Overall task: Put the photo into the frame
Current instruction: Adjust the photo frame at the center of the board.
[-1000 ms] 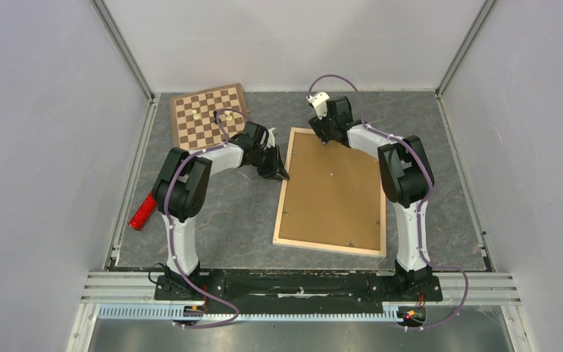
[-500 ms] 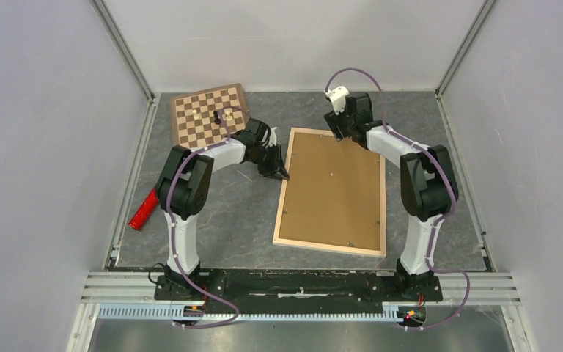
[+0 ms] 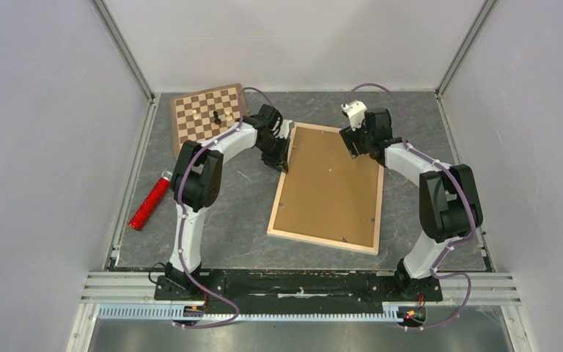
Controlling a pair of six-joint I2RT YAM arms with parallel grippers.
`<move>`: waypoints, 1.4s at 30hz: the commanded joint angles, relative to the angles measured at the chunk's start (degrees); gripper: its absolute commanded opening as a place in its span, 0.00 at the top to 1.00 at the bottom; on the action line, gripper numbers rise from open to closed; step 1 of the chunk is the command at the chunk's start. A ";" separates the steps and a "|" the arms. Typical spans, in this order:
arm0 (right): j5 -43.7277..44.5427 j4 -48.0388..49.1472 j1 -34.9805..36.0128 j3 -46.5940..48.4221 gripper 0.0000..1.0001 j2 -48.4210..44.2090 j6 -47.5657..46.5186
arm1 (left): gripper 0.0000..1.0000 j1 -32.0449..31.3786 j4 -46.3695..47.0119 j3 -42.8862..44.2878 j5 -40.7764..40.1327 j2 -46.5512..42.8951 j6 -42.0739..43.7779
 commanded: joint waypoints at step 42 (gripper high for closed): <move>-22.87 -3.30 -8.24 23.52 0.31 21.99 -13.51 | 0.24 -4.72 -1.60 0.66 -18.71 -6.24 20.59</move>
